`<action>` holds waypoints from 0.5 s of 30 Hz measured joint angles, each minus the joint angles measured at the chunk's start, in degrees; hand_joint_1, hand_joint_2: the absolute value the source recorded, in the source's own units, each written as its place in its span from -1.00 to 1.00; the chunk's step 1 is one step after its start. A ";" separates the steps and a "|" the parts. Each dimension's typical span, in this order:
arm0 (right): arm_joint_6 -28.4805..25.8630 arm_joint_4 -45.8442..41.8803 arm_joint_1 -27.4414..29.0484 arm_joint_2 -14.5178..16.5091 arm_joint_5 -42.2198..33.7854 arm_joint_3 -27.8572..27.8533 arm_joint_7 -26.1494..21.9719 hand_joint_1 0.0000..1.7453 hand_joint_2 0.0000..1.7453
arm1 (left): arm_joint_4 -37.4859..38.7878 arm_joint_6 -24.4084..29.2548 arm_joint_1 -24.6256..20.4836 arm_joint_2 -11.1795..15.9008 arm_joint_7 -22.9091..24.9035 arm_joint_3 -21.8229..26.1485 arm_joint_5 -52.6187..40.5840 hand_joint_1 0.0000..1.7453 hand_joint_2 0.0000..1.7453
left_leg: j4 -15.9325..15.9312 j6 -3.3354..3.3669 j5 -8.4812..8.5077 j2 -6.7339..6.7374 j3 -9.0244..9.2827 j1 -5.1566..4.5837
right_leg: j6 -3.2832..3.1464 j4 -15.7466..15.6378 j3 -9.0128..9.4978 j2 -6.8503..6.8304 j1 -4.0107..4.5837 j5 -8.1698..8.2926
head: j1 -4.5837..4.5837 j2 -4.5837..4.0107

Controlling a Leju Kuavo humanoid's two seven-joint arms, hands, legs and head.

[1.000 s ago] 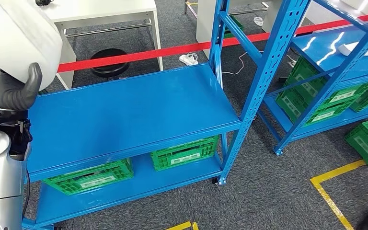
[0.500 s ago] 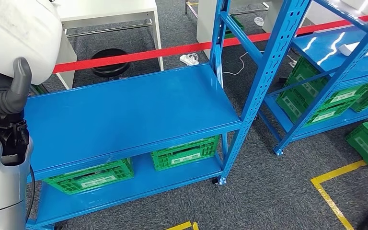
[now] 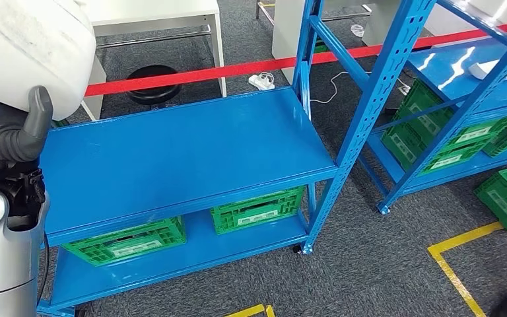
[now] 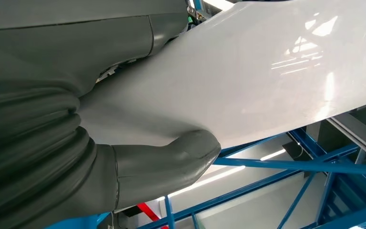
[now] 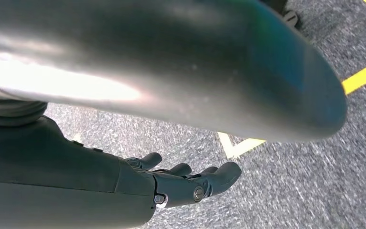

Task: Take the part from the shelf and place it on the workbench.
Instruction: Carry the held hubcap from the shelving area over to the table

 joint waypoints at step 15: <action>-0.26 0.02 0.05 1.01 -1.29 -1.46 0.82 -1.00 -1.00 | 1.59 -0.09 0.78 4.37 -1.25 -0.08 -2.16 1.00 1.00 | 15.57 -3.88 -9.00 -0.23 -3.55 0.35 | -3.67 -12.08 1.08 -0.16 0.34 8.99 | -0.25 0.00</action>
